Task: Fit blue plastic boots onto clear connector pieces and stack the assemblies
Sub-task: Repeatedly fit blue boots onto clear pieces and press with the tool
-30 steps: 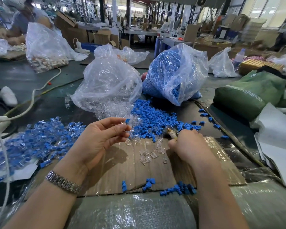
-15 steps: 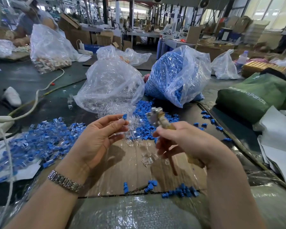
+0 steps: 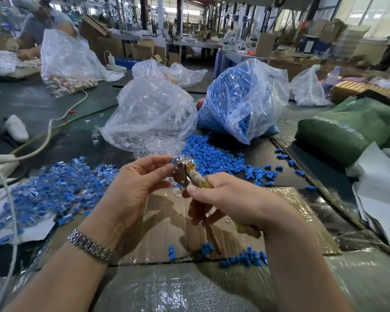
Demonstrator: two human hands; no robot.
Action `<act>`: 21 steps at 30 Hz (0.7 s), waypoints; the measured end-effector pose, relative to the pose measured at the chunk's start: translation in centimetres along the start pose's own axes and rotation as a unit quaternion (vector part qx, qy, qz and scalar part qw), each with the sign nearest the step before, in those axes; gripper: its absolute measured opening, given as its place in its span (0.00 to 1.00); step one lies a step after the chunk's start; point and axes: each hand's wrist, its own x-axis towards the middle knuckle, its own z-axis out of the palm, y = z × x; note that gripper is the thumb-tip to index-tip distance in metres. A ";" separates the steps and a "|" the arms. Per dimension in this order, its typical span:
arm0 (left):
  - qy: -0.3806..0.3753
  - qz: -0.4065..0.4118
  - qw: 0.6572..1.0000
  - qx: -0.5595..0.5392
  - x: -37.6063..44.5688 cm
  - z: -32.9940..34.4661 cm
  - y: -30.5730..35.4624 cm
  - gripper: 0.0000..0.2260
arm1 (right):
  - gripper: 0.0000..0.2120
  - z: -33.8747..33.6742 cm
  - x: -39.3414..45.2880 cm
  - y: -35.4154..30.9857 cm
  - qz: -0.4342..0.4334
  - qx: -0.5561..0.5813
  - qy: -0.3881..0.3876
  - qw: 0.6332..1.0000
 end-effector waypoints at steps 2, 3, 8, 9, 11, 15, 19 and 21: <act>0.006 0.019 0.999 0.045 -0.1 0.1 0.0 0.07 | 0.20 0.1 0.0 0.1 0.000 0.006 0.000 1.000; 0.010 0.029 0.997 0.066 -0.1 0.1 0.0 0.07 | 0.20 0.2 0.1 0.1 -0.002 0.009 0.002 1.000; 0.038 0.051 0.994 0.094 -0.2 0.2 0.0 0.07 | 0.18 1.1 0.5 0.1 -0.010 0.014 0.031 0.999; 0.040 0.052 0.993 0.097 -0.2 0.1 0.0 0.07 | 0.18 1.2 0.5 0.0 -0.010 0.016 0.036 0.999; 0.041 0.055 0.992 0.101 -0.1 0.1 -0.1 0.07 | 0.17 1.3 0.6 0.0 -0.007 0.019 0.039 0.999; 0.052 0.084 0.986 0.136 0.1 -0.2 -0.1 0.08 | 0.19 1.3 1.0 0.1 -0.006 0.015 0.036 0.999; 0.123 0.124 0.961 0.216 0.5 -1.3 -0.3 0.06 | 0.17 -0.4 0.7 0.3 0.023 -0.036 0.088 0.995; 0.188 0.142 0.912 0.336 0.7 -2.1 -0.5 0.06 | 0.15 -1.7 0.8 1.1 0.057 -0.092 0.165 0.980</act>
